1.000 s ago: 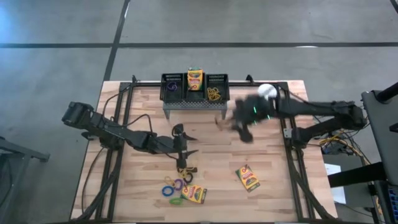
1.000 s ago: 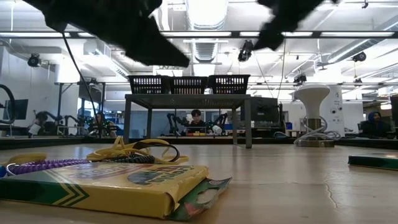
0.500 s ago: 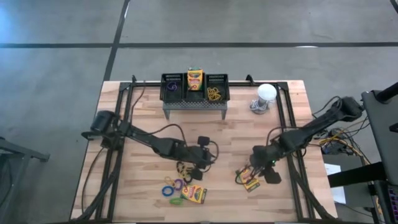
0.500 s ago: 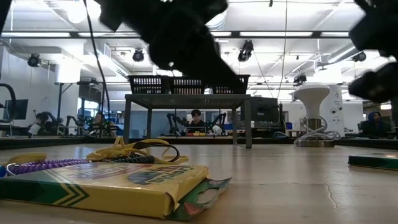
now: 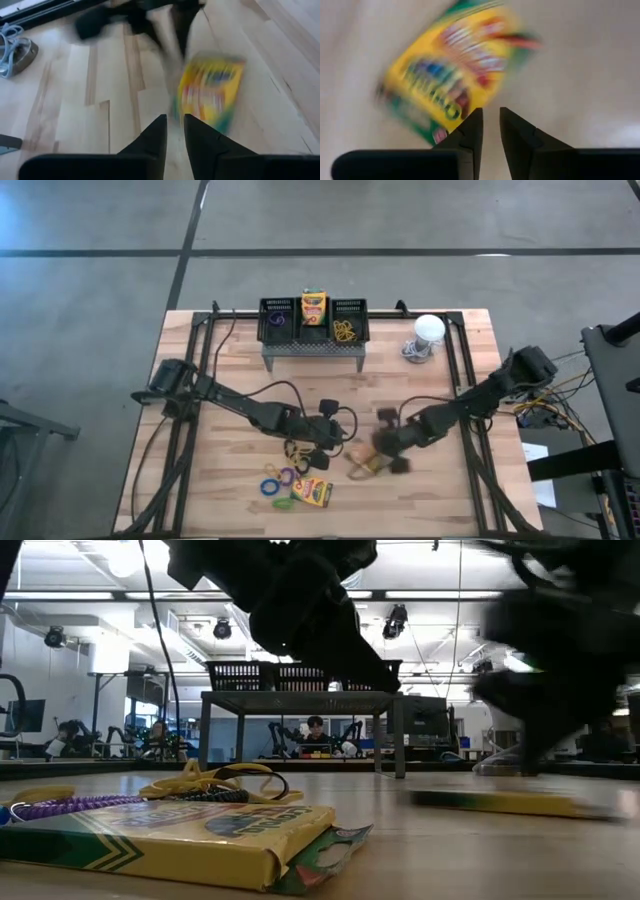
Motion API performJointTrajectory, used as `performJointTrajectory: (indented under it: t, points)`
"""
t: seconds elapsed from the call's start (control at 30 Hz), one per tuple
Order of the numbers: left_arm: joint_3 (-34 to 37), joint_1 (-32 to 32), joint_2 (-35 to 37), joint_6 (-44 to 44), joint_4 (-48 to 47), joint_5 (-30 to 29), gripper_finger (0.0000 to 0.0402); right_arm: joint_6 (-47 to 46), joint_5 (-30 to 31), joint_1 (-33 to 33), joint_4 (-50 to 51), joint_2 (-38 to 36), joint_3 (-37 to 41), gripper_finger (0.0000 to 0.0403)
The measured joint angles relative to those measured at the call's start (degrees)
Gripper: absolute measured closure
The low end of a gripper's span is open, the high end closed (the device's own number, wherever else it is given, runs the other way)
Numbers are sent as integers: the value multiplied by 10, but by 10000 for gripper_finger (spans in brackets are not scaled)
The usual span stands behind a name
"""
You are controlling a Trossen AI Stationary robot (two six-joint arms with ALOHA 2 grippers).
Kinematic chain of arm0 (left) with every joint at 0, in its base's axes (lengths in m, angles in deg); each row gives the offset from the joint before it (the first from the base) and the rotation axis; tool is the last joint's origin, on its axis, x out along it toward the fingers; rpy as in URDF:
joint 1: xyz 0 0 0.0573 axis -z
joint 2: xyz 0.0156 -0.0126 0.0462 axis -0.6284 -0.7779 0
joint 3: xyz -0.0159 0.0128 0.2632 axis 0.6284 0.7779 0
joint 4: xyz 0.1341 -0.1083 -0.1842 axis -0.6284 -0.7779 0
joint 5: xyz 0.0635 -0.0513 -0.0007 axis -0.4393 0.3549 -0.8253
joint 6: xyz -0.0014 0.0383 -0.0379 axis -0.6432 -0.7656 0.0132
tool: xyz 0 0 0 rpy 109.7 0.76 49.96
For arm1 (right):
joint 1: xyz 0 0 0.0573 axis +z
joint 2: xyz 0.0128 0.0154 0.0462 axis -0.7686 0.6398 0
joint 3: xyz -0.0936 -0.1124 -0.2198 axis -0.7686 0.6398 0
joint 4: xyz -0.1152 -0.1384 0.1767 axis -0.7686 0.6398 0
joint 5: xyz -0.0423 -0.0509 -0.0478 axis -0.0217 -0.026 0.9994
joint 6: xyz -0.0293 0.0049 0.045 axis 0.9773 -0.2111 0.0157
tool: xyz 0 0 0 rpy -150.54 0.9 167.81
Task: Pick & Place Office Desk Supplies
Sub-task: Put the yellow crayon box into the middle black basket on the shelf
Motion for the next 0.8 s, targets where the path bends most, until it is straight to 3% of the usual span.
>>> performJointTrajectory:
  t: [0.07, 0.13, 0.23, 0.37, 0.53, 0.63, 0.8]
  points:
    - [0, 0, 0, 4, -4, 0, 334, 29, 106, 1, 0, 5, -39, 349]
    - [0, 0, 0, 10, -22, 0, 334, 64, 126, 3, 22, 1, -68, 352]
    - [1, 0, -1, 34, -59, 0, 334, 84, 52, 4, 20, 1, -78, 356]
    - [1, -10, -1, 70, -115, -1, 334, 96, -72, -2, -82, 22, -56, 356]
    - [2, -21, 2, 118, -123, -40, 335, 86, -112, -15, -222, 107, -33, 356]
    - [9, -40, -1, 152, -138, 0, 335, 82, -114, -20, -245, 148, -38, 356]
    - [64, -57, -5, 176, -97, 73, 335, 68, -100, -43, -220, 152, -42, 356]
